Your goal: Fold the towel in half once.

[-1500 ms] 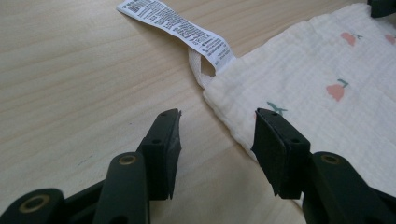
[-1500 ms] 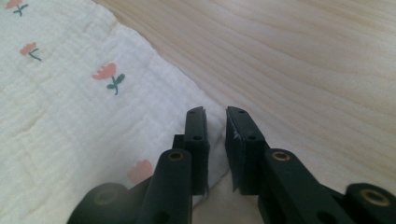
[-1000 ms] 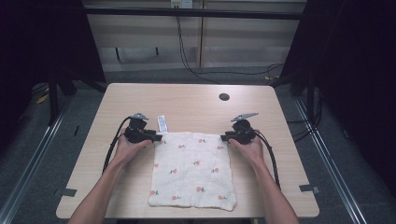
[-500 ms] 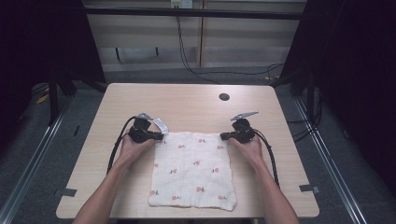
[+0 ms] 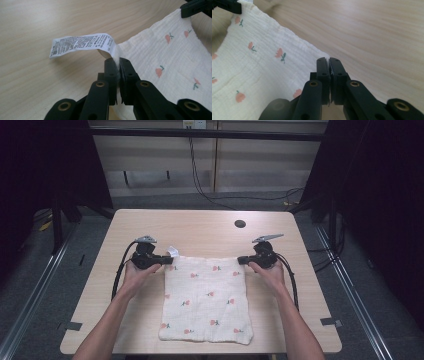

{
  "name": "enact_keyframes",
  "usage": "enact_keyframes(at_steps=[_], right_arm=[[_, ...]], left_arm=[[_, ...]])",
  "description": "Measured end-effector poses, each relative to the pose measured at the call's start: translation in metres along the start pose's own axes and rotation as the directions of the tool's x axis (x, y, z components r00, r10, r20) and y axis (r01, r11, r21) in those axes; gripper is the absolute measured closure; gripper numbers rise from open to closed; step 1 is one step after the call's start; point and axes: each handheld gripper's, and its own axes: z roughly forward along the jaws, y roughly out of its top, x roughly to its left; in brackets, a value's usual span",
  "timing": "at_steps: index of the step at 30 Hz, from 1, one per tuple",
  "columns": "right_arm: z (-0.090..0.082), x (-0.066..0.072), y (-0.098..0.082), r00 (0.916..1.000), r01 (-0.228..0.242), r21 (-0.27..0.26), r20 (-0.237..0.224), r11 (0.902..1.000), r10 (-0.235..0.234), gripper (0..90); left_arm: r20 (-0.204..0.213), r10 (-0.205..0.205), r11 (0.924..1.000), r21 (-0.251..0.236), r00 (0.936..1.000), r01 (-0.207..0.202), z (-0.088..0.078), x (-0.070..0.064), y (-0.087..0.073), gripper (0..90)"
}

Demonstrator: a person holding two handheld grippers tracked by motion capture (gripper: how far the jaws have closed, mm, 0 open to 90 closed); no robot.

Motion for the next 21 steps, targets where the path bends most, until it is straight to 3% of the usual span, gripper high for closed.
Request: enact_keyframes(at_steps=[6, 8, 13, 19, 21], right_arm=[[-0.016, 0.0, 0.019, 0.9999, 0.013, -0.052, -0.001, 0.9986, -0.013, 87.6], [-0.019, 0.003, 0.022, 0.9996, 0.029, -0.051, 0.0, 0.9983, -0.029, 87.6], [-0.022, 0.01, 0.016, 0.9991, 0.033, -0.054, -0.024, 0.998, -0.034, 87.7], [-0.034, 0.027, 0.007, 0.9952, 0.068, -0.078, -0.066, 0.9947, -0.073, 87.7], [-0.036, 0.029, 0.005, 0.9947, 0.073, -0.076, -0.068, 0.9945, -0.078, 87.7]], left_arm=[[-0.01, 0.038, 0.9981, -0.048, 0.9992, -0.039, -0.016, -0.008, 0.014, 85.4], [-0.024, 0.056, 0.9978, -0.036, 0.9982, -0.057, -0.016, -0.01, 0.011, 85.4], [-0.008, 0.063, 0.9969, -0.047, 0.998, -0.063, -0.019, -0.016, 0.003, 85.5], [0.008, 0.075, 0.9945, -0.074, 0.9972, -0.074, -0.028, -0.027, -0.003, 85.5], [0.014, 0.095, 0.9927, -0.076, 0.9954, -0.093, -0.032, -0.032, -0.004, 85.4]])
